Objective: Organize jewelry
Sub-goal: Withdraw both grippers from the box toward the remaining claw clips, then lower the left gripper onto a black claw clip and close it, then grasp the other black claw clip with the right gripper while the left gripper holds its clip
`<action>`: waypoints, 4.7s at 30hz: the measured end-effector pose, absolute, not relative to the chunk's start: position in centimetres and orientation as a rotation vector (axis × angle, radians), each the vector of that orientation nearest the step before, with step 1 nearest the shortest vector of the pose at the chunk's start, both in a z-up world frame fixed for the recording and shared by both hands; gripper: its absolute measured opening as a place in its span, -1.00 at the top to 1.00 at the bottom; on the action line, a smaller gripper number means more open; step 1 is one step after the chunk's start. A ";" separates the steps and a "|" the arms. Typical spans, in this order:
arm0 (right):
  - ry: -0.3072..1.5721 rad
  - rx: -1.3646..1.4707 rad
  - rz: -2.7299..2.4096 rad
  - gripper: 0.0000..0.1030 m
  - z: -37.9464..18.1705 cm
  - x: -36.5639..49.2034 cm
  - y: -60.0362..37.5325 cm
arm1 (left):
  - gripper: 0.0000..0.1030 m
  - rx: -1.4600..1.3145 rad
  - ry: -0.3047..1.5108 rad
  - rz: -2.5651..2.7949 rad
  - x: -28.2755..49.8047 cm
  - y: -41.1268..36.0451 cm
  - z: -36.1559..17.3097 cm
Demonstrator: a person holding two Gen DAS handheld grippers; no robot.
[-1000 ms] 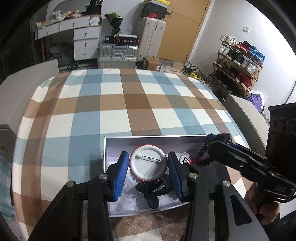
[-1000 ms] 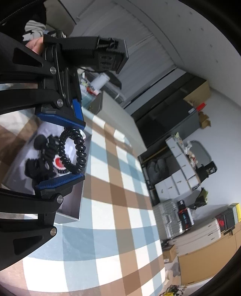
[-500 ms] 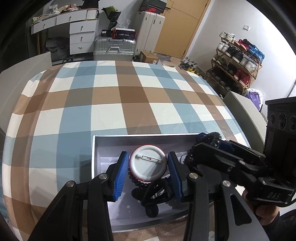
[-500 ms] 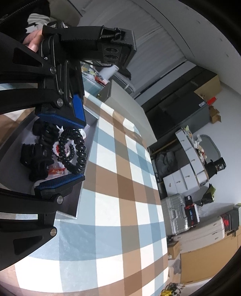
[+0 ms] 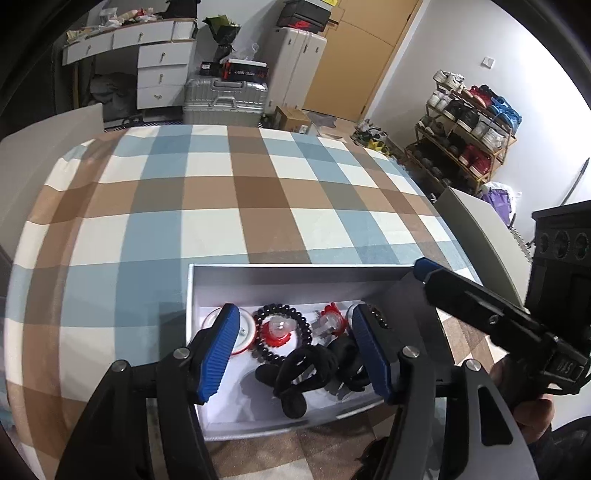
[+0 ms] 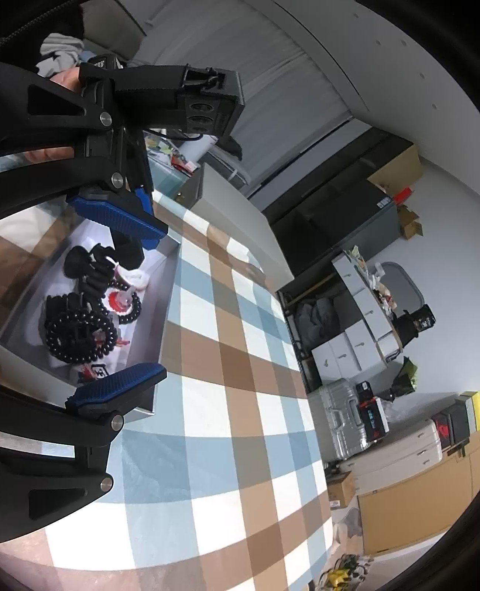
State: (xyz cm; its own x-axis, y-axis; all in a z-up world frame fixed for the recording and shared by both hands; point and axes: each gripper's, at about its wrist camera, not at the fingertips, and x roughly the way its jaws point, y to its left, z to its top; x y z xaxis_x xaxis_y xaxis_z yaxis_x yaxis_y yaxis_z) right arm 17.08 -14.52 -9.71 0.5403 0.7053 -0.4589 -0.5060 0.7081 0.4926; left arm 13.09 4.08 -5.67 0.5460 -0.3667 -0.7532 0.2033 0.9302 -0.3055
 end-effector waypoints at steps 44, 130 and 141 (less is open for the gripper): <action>0.553 0.214 0.612 -1.00 -8.4 1.4 -17.7 | -0.68 -0.088 0.801 -0.259 -0.1 4.0 -3.4; 0.877 -0.148 0.566 -0.22 -16.2 3.8 -5.9 | 0.88 -0.222 0.822 -0.114 -3.4 11.3 -6.7; 0.871 -0.197 0.626 0.66 -16.1 2.7 -5.7 | 0.88 -0.223 0.845 -0.121 -3.3 11.1 -7.0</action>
